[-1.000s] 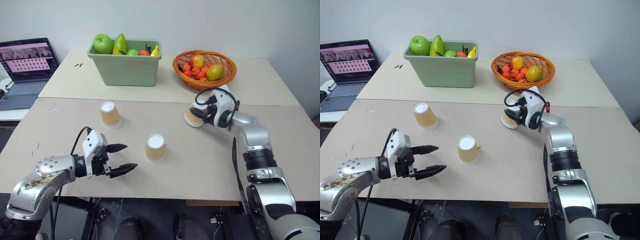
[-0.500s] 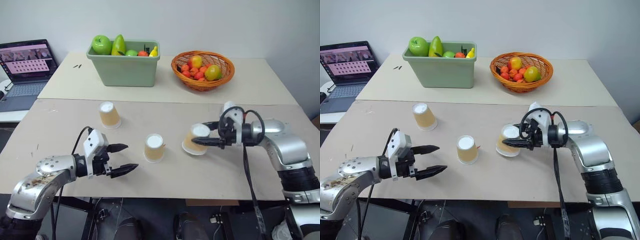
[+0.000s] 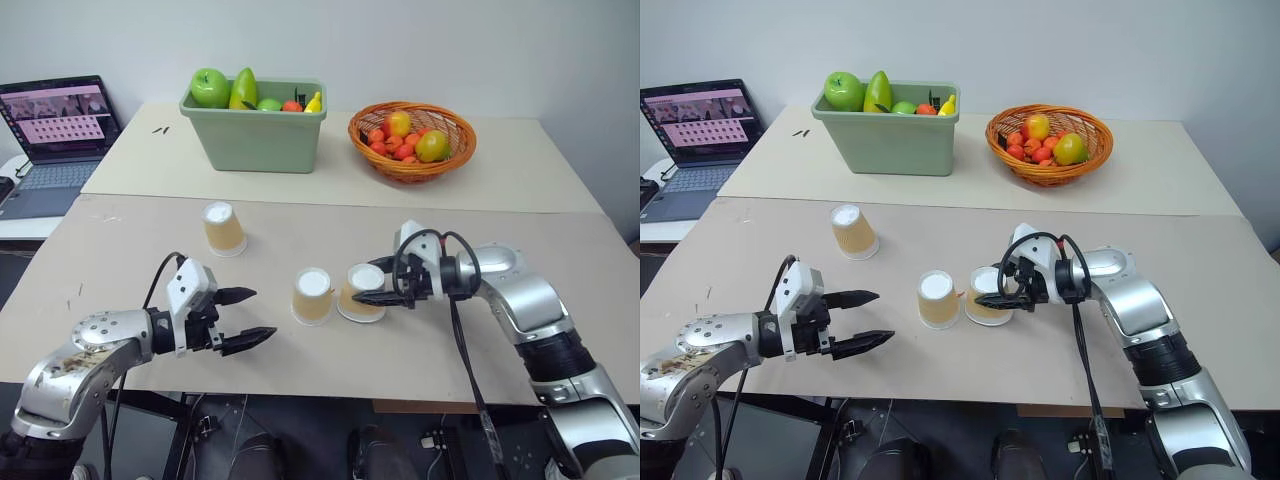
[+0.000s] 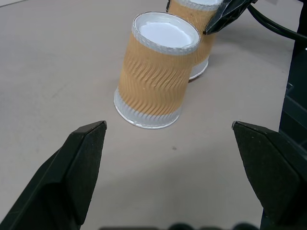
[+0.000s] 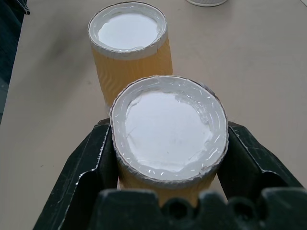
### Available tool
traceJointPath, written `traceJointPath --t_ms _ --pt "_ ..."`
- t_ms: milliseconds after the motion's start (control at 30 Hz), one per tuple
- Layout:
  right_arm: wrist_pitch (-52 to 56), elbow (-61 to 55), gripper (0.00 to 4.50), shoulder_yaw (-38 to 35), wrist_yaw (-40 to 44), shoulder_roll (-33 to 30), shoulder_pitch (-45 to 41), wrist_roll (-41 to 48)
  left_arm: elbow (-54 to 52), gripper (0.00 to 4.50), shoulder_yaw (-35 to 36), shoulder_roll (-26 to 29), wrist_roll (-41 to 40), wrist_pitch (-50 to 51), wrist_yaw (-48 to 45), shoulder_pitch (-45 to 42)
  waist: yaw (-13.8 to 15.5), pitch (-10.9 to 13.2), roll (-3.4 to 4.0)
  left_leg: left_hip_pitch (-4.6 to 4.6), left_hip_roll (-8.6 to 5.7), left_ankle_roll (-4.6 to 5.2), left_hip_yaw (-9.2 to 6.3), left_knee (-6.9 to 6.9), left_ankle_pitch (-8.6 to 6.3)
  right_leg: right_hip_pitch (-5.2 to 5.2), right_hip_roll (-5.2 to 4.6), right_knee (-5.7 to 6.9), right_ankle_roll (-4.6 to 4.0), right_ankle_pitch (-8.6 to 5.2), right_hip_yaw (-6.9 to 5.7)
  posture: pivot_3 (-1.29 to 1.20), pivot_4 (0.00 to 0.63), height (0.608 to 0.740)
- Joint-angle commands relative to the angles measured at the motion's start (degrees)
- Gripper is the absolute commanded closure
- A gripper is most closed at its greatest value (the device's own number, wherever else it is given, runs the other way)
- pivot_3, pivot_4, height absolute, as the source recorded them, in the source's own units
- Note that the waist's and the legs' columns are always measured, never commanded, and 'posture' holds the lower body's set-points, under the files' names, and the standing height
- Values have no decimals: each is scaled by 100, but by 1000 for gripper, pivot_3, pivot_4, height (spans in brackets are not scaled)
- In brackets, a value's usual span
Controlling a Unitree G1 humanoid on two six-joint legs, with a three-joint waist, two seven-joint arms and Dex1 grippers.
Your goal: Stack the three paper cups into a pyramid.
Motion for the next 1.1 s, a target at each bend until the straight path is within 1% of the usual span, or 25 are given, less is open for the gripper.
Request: traceJointPath --t_ms 33,233,300,333,400,600,767,867,967,1000,1100 --pt "-128 -142 1926 -25 -37 76 -112 -9 -209 0 146 57 -63 -17 18 -1 0 0 0 0 0 0 0 0 0 0 0 0 0 0 0 0 150 727" --pt "-114 -156 1926 26 -116 204 -89 -95 -208 0 128 74 -81 17 6 -50 -3 0 0 1 0 0 1 0 0 0 0 1 0 0 0 0 150 727" --pt "-69 -168 955 14 -140 228 -70 -98 -209 0 124 79 -84 25 0 -59 -3 0 0 1 0 0 0 0 0 0 0 1 0 0 0 0 150 727" --pt "-70 -181 779 10 -147 236 -56 -110 -206 0 124 81 -84 27 -3 -64 -3 0 0 1 0 0 0 0 0 0 1 1 0 0 0 0 150 727" --pt "-82 -190 24 -15 -204 256 -44 -140 -192 0 120 91 -82 33 -12 -85 -4 0 0 0 0 0 1 0 0 0 0 1 0 0 0 0 150 727" --pt "1 -335 24 -191 -221 240 -56 44 -174 0 107 104 -77 39 -13 -112 -5 0 0 1 0 0 1 0 0 0 1 1 0 0 0 0 150 727" --pt "520 -765 24 -839 -37 96 -279 871 -84 0 280 -27 -89 45 213 -51 2 0 0 -1 0 0 -1 0 0 -1 0 1 0 0 0 0 150 727" --pt "899 -981 24 -1268 -146 55 -494 1397 -21 0 567 -280 37 -60 692 89 -8 0 0 1 1 1 -2 1 0 0 0 2 0 0 2 0 150 727" --pt "1191 -1191 24 -1495 -512 174 -592 1672 62 0 842 -682 274 -121 1477 100 -3 0 0 6 2 0 -4 -2 0 2 1 2 0 0 2 0 150 727" --pt "1218 -1242 24 -1489 -668 197 -597 1625 130 0 896 -821 444 -159 1805 62 0 -1 -2 6 1 0 -4 -3 0 3 0 1 -1 0 1 0 150 727" --pt "1125 -1354 24 -1176 -1089 134 -493 1127 445 0 914 -1183 1025 -351 2652 -190 2 -2 -4 5 -4 1 -3 -1 -1 4 -6 5 0 1 2 0 150 727"
